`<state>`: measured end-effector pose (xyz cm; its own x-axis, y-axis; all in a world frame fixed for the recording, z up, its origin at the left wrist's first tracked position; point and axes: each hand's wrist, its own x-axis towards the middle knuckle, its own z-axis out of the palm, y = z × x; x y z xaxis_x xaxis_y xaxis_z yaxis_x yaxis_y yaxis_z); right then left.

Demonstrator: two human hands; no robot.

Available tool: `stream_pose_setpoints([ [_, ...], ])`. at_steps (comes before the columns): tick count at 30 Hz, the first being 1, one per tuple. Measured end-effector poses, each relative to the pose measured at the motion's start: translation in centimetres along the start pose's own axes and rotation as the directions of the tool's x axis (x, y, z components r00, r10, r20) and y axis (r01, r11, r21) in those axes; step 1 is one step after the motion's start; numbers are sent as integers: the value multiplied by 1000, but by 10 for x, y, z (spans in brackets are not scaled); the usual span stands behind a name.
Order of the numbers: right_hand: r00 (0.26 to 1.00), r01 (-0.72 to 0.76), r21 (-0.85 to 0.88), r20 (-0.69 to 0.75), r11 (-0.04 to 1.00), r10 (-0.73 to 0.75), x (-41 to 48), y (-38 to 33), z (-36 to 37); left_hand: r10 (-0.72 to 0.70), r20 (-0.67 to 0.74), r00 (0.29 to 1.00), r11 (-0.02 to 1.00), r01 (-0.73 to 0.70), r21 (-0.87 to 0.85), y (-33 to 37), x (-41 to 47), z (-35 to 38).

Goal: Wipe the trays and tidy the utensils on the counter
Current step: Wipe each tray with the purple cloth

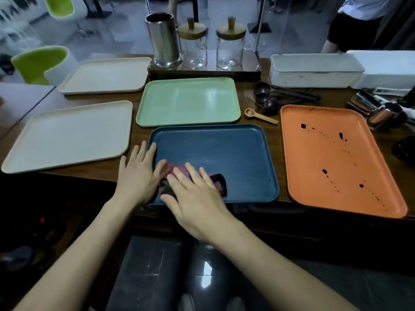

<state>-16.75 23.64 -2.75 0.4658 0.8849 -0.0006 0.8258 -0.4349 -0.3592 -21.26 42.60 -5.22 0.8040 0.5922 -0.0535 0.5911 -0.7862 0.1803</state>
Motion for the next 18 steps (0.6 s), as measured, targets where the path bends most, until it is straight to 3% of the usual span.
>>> stream_pose_setpoints([
  [4,994,-69,-130,-93,989,57,-30,21,-3,6,-45,999,999,-8,-31,2,-1,0],
  [10,926,-364,-299,-217,882,309,-72,68,-22,21,-51,998,999,-22,-23,0,-2,1],
  [18,921,-388,-184,-53,903,385,-43,86,-44,80,-24,997,996,-79,27,-6,4,2],
])
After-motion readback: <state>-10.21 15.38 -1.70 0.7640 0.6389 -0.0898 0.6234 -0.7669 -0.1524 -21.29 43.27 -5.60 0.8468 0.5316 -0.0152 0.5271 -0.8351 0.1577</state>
